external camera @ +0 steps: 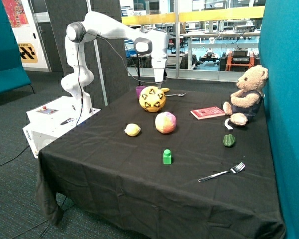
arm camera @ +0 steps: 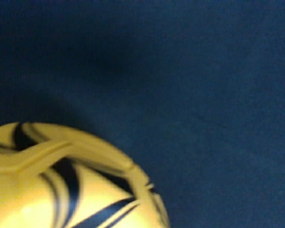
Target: Sort the balls from left to right in order of size
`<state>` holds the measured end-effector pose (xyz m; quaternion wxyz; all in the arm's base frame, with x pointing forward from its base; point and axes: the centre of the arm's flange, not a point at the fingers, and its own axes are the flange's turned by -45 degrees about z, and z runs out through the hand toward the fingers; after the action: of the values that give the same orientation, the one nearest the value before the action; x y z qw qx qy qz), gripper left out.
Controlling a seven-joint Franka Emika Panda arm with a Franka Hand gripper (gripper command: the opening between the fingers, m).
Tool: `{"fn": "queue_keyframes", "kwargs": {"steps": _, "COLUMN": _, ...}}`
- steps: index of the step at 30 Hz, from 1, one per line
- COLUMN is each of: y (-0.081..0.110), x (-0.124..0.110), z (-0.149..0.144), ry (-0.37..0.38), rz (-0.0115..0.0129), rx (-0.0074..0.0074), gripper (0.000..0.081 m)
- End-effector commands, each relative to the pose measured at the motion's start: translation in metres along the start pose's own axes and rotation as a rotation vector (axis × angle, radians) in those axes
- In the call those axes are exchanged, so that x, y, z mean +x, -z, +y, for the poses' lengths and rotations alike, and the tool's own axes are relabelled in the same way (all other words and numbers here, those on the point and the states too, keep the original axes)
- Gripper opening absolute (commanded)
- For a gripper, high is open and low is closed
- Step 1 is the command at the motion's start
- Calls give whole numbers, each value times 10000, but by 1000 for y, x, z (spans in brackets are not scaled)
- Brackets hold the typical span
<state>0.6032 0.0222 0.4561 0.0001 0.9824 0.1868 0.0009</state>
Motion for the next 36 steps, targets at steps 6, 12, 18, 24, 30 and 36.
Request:
{"fn": "queue_keyframes", "kwargs": {"steps": 6, "y": -2, "x": 16, "z": 59, "ry": -858, "rz": -18, "rx": 5, "gripper": 770}}
{"fn": "queue_keyframes", "kwargs": {"steps": 12, "y": -4, "x": 23, "z": 81, "ry": -1118, "rz": -18, "rx": 5, "gripper": 769}}
{"fn": "queue_keyframes", "kwargs": {"steps": 18, "y": -8, "x": 28, "z": 97, "ry": -1552, "rz": -18, "rx": 4, "gripper": 773}}
{"fn": "queue_keyframes", "kwargs": {"steps": 24, "y": -14, "x": 29, "z": 112, "ry": -1593, "rz": -18, "rx": 4, "gripper": 774}}
{"fn": "queue_keyframes", "kwargs": {"steps": 30, "y": -22, "x": 27, "z": 124, "ry": -1779, "rz": -18, "rx": 4, "gripper": 797}}
{"fn": "queue_keyframes", "kwargs": {"steps": 36, "y": -30, "x": 27, "z": 137, "ry": -1987, "rz": -18, "rx": 4, "gripper": 808}}
